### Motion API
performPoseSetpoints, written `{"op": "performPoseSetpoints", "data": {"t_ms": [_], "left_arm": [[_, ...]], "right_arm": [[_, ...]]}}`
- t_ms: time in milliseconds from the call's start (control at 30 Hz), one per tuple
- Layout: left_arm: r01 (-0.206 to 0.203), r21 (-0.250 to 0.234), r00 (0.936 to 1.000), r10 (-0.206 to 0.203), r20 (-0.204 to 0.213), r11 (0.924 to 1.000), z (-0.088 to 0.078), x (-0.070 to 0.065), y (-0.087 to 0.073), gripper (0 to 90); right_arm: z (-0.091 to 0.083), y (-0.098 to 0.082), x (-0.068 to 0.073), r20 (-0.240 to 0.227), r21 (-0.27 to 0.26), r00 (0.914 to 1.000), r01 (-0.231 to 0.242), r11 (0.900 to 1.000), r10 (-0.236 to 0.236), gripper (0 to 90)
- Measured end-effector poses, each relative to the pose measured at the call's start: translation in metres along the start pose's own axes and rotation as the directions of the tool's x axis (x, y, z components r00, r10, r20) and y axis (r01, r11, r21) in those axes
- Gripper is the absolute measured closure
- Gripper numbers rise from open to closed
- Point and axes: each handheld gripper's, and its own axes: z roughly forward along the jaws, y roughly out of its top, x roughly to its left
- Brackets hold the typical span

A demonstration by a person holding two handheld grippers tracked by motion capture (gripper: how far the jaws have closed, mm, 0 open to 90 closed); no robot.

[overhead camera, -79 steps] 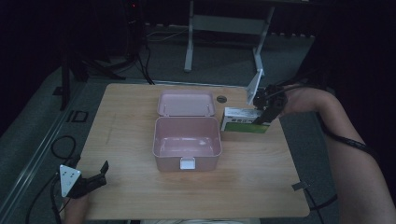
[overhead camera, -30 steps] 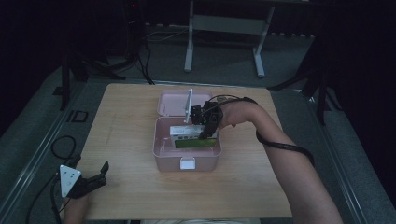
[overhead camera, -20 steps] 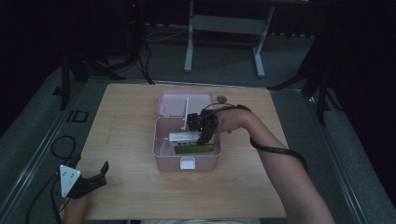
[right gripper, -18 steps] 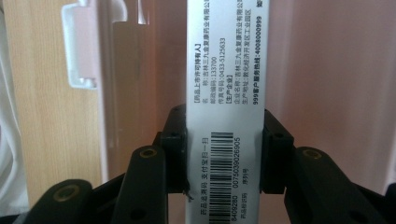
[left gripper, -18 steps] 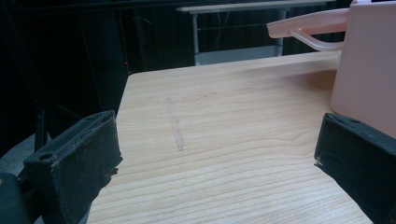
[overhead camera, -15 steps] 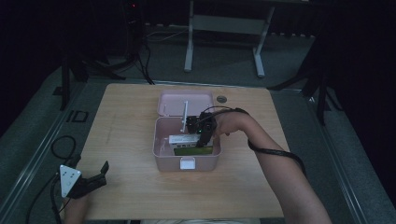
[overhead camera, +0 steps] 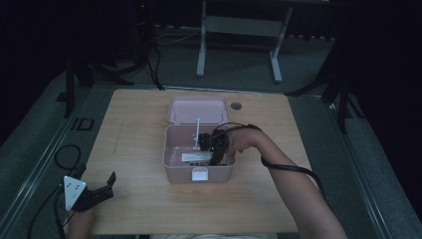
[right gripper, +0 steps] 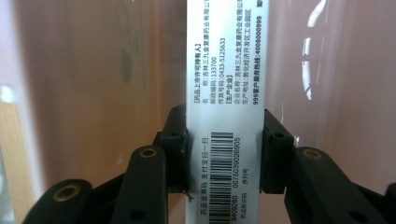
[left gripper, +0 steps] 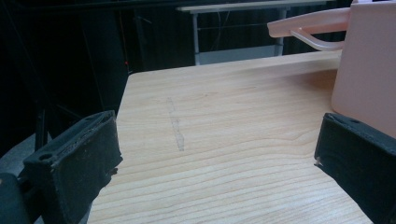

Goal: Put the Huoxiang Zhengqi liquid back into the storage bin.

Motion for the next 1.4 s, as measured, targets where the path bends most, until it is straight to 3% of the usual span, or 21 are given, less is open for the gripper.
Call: {"op": "performPoseSetpoints", "data": {"t_ms": [367,633,1100,1300,1400], "left_arm": [[0.000,0.000,1.0000,0.000,0.000,1.0000,0.000,0.000,0.000,0.3],[0.000,0.000,1.0000,0.000,-0.001,1.0000,0.000,0.000,0.000,0.3],[0.000,0.001,1.0000,0.000,-0.004,1.0000,0.000,-0.001,0.000,0.3],[0.000,0.000,1.0000,0.000,-0.003,1.0000,0.000,0.000,0.000,0.3],[0.000,0.000,1.0000,0.000,-0.003,1.0000,0.000,0.000,0.000,0.3]], "right_arm": [[0.007,-0.002,-0.001,-0.009,0.069,1.0000,-0.001,0.998,0.001,60.6],[-0.011,-0.004,-0.001,-0.001,0.082,1.0000,-0.006,0.997,0.007,55.1],[-0.067,-0.025,0.000,0.094,-0.033,0.9949,-0.035,0.999,0.038,42.4],[-0.089,-0.044,-0.005,0.139,-0.109,0.9866,-0.070,0.992,0.085,36.9],[-0.097,-0.058,-0.008,0.147,-0.158,0.9815,-0.099,0.982,0.122,31.3]]}}
